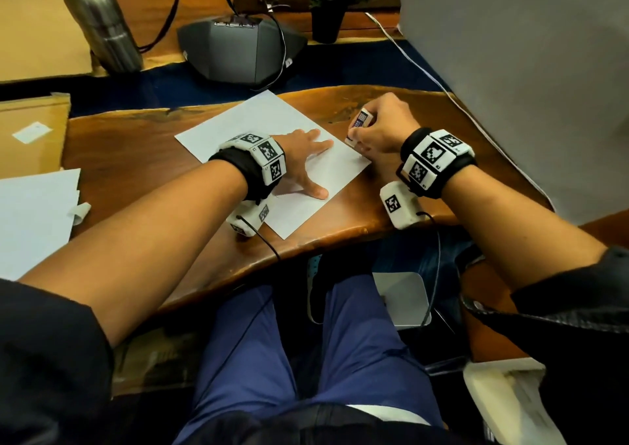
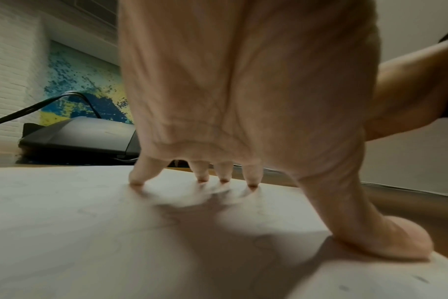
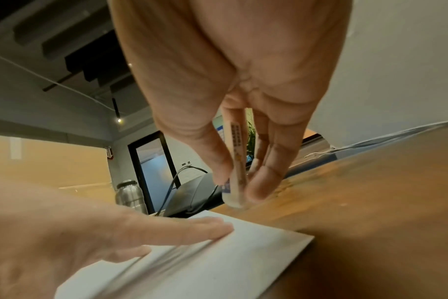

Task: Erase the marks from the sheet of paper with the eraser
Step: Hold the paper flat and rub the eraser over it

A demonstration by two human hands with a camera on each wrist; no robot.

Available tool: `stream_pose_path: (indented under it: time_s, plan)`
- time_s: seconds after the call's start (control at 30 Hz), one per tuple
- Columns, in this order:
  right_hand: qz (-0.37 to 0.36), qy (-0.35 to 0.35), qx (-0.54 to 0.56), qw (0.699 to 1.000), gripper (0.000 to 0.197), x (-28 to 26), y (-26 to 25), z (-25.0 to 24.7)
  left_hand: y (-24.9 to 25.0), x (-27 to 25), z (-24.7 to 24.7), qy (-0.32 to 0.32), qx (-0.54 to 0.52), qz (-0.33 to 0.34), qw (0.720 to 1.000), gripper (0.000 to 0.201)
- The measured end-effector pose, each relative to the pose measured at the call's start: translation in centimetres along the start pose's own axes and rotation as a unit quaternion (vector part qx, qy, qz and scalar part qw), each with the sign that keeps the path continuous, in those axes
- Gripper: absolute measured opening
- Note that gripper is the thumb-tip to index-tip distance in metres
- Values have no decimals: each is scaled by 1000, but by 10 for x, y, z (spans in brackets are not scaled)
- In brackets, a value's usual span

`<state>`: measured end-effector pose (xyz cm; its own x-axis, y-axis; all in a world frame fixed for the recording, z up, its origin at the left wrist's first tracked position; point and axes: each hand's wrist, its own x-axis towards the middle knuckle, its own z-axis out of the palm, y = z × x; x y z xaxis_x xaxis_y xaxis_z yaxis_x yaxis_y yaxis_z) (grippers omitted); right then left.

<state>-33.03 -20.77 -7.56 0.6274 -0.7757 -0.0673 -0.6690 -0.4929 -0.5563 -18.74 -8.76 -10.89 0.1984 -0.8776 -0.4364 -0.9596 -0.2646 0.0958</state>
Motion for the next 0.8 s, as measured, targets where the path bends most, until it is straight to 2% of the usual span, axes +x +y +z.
stream_pose_path:
  time_s: [0.23,0.4,0.53,0.63,0.7,0.8]
  plan:
    - [67,-26,15,997,47,17,0,21,-3,3,-3,-24,11,-23,999,129]
    - [43,-88,-13,995,30,19,0,25,1,4,-7,-40,21,-37,998,132]
    - [31,-39,-47,998,49,23,-5,25,1,3,-7,-40,19,-41,998,135]
    - [13,-30,-73,997,54,23,-5,27,4,-1,-11,-38,35,-54,997,131]
    - [14,-20,-86,996,56,24,-2,27,6,-6,-12,-29,39,-90,995,128]
    - [16,-17,-89,996,52,27,1,25,3,-13,-15,-15,39,-113,993,122]
